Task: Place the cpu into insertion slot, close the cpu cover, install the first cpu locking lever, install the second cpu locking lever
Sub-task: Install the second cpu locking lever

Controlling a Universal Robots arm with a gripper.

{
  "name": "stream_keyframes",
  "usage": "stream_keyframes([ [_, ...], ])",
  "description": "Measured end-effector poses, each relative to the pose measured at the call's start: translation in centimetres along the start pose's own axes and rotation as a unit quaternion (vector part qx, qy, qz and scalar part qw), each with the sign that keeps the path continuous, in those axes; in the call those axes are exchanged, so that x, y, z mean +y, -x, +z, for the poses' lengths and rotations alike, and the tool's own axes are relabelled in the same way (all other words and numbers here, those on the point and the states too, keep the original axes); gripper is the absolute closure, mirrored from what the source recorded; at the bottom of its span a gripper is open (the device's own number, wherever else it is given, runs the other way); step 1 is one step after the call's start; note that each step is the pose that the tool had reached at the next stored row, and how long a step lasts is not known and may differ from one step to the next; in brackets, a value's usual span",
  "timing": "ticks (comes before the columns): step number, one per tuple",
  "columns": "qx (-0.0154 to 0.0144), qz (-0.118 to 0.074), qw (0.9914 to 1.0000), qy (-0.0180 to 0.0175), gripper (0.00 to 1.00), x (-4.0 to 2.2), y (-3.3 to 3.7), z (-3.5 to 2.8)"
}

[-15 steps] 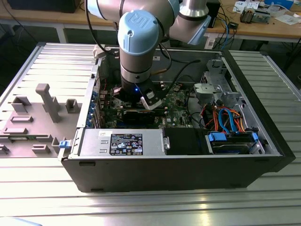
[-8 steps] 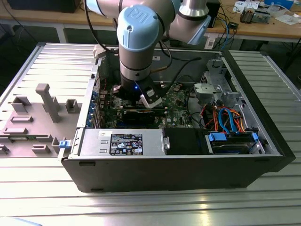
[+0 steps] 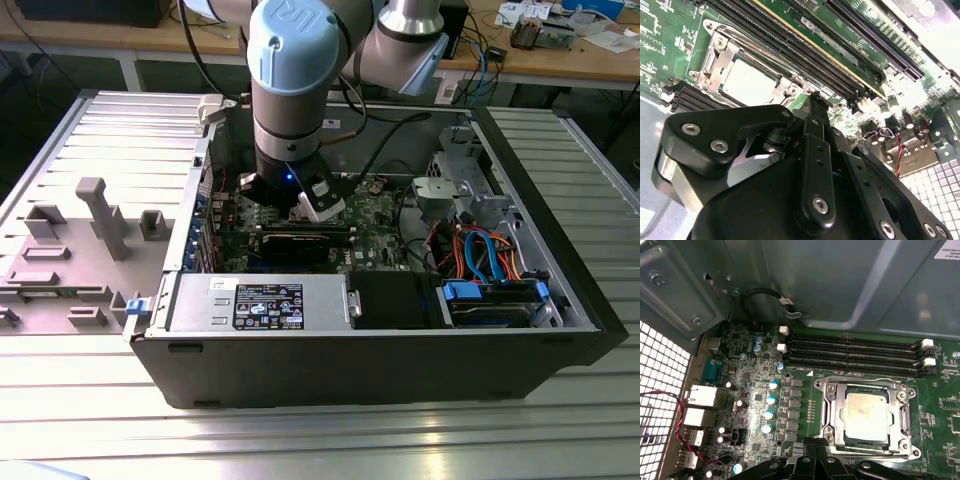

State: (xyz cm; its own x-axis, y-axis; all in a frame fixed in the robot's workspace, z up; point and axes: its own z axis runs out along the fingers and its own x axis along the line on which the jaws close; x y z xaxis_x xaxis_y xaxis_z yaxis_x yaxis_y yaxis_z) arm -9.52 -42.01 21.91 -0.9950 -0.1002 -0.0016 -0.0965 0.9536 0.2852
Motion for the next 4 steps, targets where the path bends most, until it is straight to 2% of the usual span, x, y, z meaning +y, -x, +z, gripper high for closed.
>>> stream_keyframes([
  [4,0.0000,0.000,1.00000,0.0000,0.89,0.01,0.00,-0.04],
])
